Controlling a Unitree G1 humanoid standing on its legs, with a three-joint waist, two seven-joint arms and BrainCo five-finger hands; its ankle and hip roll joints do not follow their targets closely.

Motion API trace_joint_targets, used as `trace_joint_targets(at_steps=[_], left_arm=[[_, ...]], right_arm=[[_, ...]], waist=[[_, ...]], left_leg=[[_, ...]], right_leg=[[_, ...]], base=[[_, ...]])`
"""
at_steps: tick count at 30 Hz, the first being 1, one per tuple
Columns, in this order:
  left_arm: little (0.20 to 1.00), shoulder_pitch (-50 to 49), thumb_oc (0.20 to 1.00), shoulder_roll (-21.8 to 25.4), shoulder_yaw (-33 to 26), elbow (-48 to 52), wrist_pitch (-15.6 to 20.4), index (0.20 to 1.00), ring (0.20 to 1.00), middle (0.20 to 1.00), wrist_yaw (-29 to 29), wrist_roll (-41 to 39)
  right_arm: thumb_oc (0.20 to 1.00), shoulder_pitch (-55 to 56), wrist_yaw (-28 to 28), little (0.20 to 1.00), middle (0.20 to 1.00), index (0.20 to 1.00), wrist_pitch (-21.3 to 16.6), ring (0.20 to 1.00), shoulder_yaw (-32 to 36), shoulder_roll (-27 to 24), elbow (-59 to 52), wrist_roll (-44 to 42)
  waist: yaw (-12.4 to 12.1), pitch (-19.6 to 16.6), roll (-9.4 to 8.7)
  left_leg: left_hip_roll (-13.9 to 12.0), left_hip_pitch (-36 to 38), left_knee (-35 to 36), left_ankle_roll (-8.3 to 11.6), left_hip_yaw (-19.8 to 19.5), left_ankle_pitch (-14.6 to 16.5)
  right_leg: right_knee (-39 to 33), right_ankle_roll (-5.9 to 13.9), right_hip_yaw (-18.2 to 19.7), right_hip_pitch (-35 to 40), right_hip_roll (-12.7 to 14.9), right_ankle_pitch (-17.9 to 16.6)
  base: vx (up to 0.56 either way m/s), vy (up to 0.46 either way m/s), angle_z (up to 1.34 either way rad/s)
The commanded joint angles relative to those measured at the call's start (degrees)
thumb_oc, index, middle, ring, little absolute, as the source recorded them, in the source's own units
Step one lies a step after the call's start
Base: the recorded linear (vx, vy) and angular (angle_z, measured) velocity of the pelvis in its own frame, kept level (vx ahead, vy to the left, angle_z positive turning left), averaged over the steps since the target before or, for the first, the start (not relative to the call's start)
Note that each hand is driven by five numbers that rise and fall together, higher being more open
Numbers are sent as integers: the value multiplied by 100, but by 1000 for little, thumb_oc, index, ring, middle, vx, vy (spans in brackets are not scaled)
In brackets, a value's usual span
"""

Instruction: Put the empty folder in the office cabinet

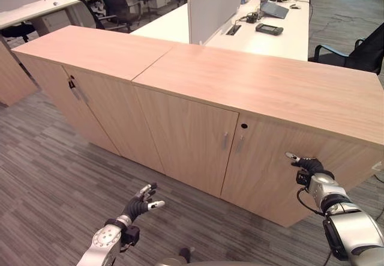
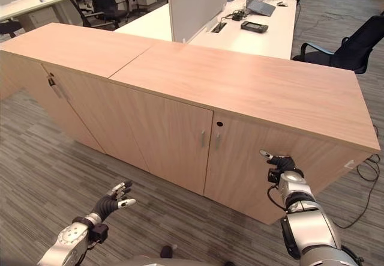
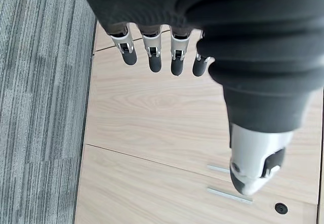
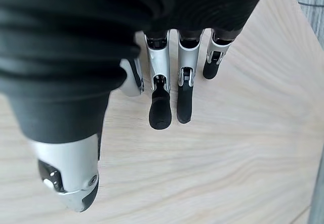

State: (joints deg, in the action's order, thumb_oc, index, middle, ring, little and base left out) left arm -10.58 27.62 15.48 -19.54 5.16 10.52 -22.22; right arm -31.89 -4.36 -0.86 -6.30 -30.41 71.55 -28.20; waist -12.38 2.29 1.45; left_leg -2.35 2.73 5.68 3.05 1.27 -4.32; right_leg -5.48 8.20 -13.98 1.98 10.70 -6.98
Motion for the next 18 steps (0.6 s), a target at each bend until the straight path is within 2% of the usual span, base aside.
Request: trace_joint_targets(at_steps=[1,5,7,8,9,14,18], left_arm=[[1000,326,1000,-2,47,171,248,1000,1000,1000,-26,-160],[1000,241,1000,-191,-221,86,274,1000,1000,1000,-101,-63],[1000,205,1000,-345,-432,-9,290,1000,1000,1000,-132,28],[1000,187,1000,-341,-421,-11,294,1000,1000,1000,-132,32],[1000,165,1000,-473,-573,-98,303,1000,1000,1000,-164,122],[1000,166,1000,-598,-752,-283,305,1000,1000,1000,-260,334],[1000,174,1000,-636,-774,-333,314,1000,1000,1000,-282,394]], right_arm=[[1000,-555,62,1000,1000,1000,-550,1000,-46,-121,-683,-222],[1000,967,126,1000,1000,1000,-698,1000,84,566,-2460,-23],[1000,1862,234,1000,1000,1000,-748,1000,231,795,-3325,303],[1000,1921,221,1000,1000,1000,-723,1000,242,805,-3385,322],[1000,2723,324,1000,1000,1000,-752,1000,389,1000,-3954,613],[1000,3574,515,1000,1000,1000,-630,1000,190,1356,-4023,1276],[1000,3630,569,1000,1000,1000,-555,1000,-16,1359,-3584,1632]], waist=[[-75,6,-158],[166,19,-148],[315,26,-145],[311,5,-149],[469,6,-156],[762,7,-178],[870,3,-181]], left_leg=[[-175,21,-72,185,-252,422],[-187,93,-68,166,-136,459],[-190,109,-68,160,-89,478],[-189,109,-68,160,-91,479],[-184,123,-68,150,-71,503],[-174,163,-68,117,56,550],[-174,246,-68,98,186,591]], right_leg=[[59,209,-281,617,33,750],[80,201,-189,596,33,752],[93,203,-149,584,44,755],[92,204,-152,586,44,756],[107,208,-113,573,55,752],[145,225,67,467,87,703],[149,221,233,442,91,676]], base=[[0,0,0],[12,23,-10],[23,32,-11],[27,31,-13],[19,31,-24],[-6,27,-14],[-9,22,-26]])
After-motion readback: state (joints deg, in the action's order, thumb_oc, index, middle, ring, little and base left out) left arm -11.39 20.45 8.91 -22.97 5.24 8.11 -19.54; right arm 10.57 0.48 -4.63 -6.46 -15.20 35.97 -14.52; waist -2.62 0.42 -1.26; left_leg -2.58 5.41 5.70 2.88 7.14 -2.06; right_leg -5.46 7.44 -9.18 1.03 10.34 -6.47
